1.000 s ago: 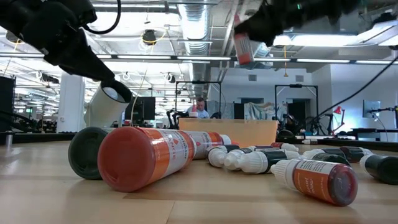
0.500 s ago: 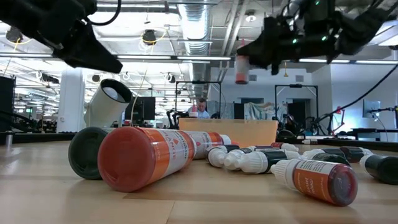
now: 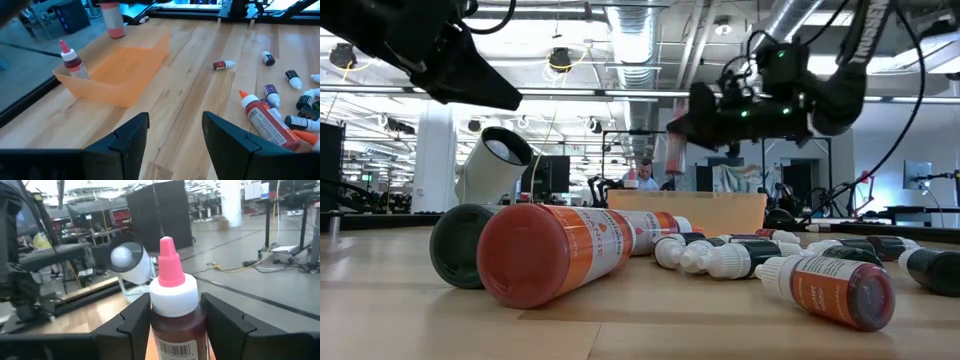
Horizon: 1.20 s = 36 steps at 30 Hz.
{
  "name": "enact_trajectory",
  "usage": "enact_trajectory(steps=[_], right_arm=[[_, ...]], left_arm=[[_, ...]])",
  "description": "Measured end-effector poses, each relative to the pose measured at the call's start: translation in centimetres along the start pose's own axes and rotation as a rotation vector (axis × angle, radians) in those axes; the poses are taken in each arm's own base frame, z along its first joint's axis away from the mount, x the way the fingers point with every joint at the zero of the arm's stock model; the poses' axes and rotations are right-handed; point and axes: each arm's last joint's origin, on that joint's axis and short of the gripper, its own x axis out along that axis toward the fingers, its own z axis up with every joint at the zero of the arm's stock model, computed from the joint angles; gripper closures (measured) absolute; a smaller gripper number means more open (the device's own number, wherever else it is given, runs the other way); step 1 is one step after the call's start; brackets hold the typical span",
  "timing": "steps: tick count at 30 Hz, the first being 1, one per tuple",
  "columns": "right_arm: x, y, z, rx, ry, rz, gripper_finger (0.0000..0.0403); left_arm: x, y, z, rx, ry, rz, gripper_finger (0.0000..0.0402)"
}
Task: Pick & Place food coloring
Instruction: Put the large pink food coloring bottle into the orange bin
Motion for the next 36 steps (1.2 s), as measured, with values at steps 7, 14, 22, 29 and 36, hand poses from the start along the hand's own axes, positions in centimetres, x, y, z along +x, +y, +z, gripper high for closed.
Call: enact_trajectory(steps=[7,14,22,29,36], right_arm=[[2.6,-0.8,-1.4,0.059,0.015,-0.071,0.0244],[4.3,-1.1,-2.4,0.095,0.017,-0.149,0.0247],[5.4,-0.9,-2.3,0.046,0.083,-0.195,0.024],[5.9,-1.3,-2.0,0.018,0.098,-0.214,0.0237],[5.8,-1.8,-2.1,0.013,0.119,-0.23,0.0246]], left_arm=[[0.0,0.1,0.0,0.026,-0.008,0.018,0.0216],[0.0,0.1,0.0,0.026,-0.007,0.017,0.0216],[0.0,0.1,-0.1,0.038,0.0,0.022,0.0216],[0.0,0.1,-0.1,0.036,-0.001,0.022,0.0216],[0.0,0.1,0.0,0.032,-0.004,0.021,0.0216]])
